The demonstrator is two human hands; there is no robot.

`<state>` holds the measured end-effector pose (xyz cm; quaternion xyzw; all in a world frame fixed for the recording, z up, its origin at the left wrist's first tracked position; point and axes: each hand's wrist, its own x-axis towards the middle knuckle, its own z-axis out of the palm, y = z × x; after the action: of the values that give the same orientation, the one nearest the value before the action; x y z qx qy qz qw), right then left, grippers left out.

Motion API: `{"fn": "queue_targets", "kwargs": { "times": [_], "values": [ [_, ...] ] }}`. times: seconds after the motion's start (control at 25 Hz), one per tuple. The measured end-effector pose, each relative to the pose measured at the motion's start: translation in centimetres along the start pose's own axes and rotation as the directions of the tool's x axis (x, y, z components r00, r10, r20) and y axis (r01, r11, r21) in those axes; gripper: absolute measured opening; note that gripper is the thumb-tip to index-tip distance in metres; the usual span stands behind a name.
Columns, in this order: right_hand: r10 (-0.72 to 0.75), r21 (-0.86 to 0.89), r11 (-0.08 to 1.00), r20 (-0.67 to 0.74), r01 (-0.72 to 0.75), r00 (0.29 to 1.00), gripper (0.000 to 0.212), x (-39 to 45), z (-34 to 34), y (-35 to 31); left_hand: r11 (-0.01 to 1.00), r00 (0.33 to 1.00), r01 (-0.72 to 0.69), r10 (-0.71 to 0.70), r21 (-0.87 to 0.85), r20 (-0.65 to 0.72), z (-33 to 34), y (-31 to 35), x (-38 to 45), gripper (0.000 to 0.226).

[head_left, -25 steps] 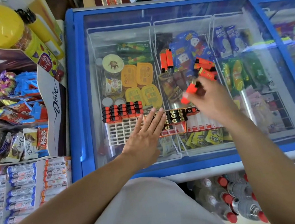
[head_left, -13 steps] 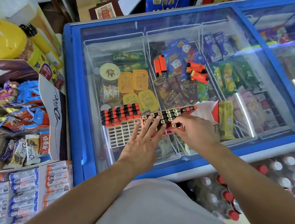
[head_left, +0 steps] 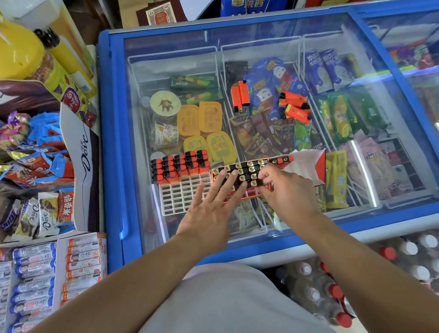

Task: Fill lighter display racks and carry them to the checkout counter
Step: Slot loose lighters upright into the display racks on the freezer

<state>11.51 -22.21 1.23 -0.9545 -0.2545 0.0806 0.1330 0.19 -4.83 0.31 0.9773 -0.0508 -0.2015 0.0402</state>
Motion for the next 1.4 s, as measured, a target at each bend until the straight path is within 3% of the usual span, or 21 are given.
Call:
{"fn": "queue_targets", "kwargs": {
  "times": [0.32, 0.44, 0.6, 0.84, 1.0, 1.12, 1.4],
  "values": [
    [0.058, 0.21, 0.977, -0.072, -0.041, 0.996, 0.013, 4.1, -4.6, -0.8, 0.999, 0.999, 0.001, 0.001, 0.033, -0.049, -0.1, 0.5, 0.8, 0.101],
    [0.09, 0.283, 0.955, -0.015, -0.082, 0.996, 0.023, 10.1, -4.0, -0.9, 0.999, 0.996, -0.005, 0.01, 0.054, -0.091, -1.1, 0.3, 2.4, 0.1],
    [0.14, 0.306, 0.937, 0.115, -0.169, 0.983, 0.039, 18.2, -0.8, -0.9, 0.997, 0.999, -0.02, 0.022, 0.068, -0.025, -1.8, -0.5, 3.6, 0.102],
    [0.158, 0.121, 0.977, 0.134, -0.175, 0.978, 0.048, 23.6, 2.3, -1.8, 0.997, 0.999, -0.038, 0.04, 0.066, -0.034, -1.2, -0.8, 3.5, 0.105],
    [0.168, 0.025, 0.985, 0.058, -0.17, 0.984, 0.034, 23.9, 3.1, -1.6, 0.998, 0.998, -0.037, 0.04, 0.059, -0.046, -1.1, -0.9, 3.5, 0.102],
    [0.075, -0.092, 0.993, 0.025, -0.073, 0.997, 0.029, 21.7, 3.2, -1.2, 0.998, 0.998, -0.04, 0.042, 0.055, -0.041, -1.1, -0.9, 3.4, 0.102],
    [0.093, -0.07, 0.994, 0.062, -0.089, 0.994, 0.022, 18.4, 1.9, -0.3, 0.996, 0.999, -0.049, 0.049, 0.07, -0.007, -1.6, -0.8, 3.4, 0.104]
  ]
}}
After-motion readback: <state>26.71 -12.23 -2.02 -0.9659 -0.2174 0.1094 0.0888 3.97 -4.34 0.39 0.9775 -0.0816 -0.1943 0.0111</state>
